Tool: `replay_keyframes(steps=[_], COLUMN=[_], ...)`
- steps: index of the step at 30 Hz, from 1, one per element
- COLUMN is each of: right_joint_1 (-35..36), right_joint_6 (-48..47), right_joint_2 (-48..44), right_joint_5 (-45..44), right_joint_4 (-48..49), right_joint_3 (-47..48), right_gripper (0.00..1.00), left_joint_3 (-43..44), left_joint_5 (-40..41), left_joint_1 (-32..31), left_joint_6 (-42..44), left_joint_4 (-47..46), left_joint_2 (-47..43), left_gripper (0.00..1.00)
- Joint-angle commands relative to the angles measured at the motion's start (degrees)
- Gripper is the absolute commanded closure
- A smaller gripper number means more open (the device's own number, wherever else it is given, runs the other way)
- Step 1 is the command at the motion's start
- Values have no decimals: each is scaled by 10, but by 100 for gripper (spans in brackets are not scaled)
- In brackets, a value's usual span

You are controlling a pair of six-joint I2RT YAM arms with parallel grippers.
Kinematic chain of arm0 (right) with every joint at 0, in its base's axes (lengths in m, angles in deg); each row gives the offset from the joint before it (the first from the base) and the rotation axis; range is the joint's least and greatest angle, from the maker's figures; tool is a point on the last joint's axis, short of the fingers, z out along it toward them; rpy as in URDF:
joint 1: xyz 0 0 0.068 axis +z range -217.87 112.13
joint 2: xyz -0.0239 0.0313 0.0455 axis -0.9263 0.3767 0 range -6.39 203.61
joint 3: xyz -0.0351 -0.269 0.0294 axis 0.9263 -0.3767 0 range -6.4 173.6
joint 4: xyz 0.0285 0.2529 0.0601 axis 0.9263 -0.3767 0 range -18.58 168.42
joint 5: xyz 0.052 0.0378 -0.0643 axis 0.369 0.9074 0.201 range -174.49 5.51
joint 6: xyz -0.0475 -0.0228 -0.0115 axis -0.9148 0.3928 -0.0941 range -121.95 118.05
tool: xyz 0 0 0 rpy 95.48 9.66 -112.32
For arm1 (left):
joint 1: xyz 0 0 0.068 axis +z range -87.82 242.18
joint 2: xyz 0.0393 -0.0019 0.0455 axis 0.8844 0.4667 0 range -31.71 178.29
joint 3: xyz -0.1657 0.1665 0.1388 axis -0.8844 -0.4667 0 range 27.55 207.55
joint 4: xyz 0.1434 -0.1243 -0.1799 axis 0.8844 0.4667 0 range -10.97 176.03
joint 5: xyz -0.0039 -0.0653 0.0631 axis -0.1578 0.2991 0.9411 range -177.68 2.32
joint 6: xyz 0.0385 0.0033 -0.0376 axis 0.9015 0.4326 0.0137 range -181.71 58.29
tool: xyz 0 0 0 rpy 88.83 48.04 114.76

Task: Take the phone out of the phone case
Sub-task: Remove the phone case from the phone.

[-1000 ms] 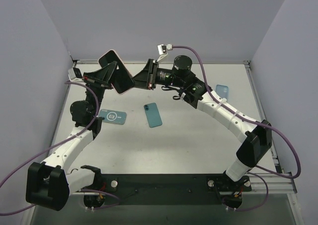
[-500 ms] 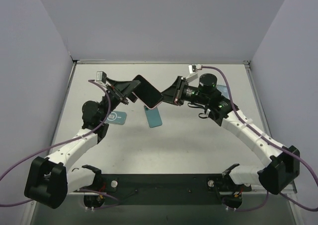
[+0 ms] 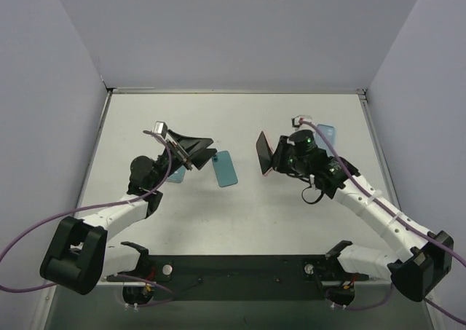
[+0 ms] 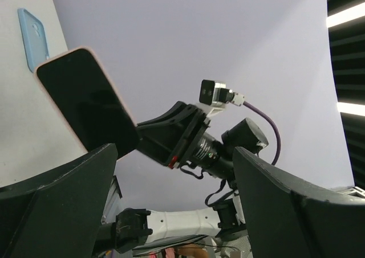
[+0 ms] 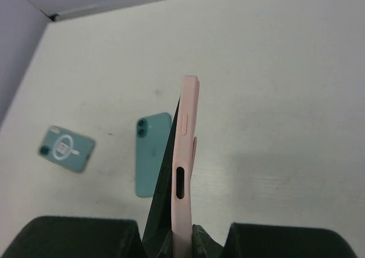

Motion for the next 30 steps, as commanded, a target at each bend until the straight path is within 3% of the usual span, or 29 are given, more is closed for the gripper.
replay_keyframes(steps=[1, 5, 8, 12, 15, 16, 19, 30], right_joint_1=[71, 113, 132, 151, 153, 154, 153, 134], right_joint_6=[-99, -100, -92, -65, -39, -33, -17, 1], right_joint_2=[17, 18, 6, 18, 36, 44, 63, 157], right_joint_5=[-212, -267, -260, -261, -248, -247, -252, -211], right_joint_4=[-11, 51, 157, 185, 182, 182, 181, 209], right_joint_3=[-55, -138, -220, -257, -263, -264, -265, -263], right_gripper=[100, 100, 100, 100, 100, 92, 85, 82], left_joint_3=[-1, 4, 13, 12, 9, 8, 4, 9], left_joint_5=[-15, -16, -17, -13, -8, -6, -3, 1], left_joint_1=[-1, -1, -2, -5, -8, -9, -14, -25], left_joint_6=[30, 46, 60, 59, 58, 58, 55, 64], left_joint_4=[-8, 17, 42, 40, 41, 40, 34, 51], left_joint_2=[-15, -23, -27, -24, -24, -24, -22, -26], left_gripper=[6, 5, 5, 5, 4, 4, 4, 4])
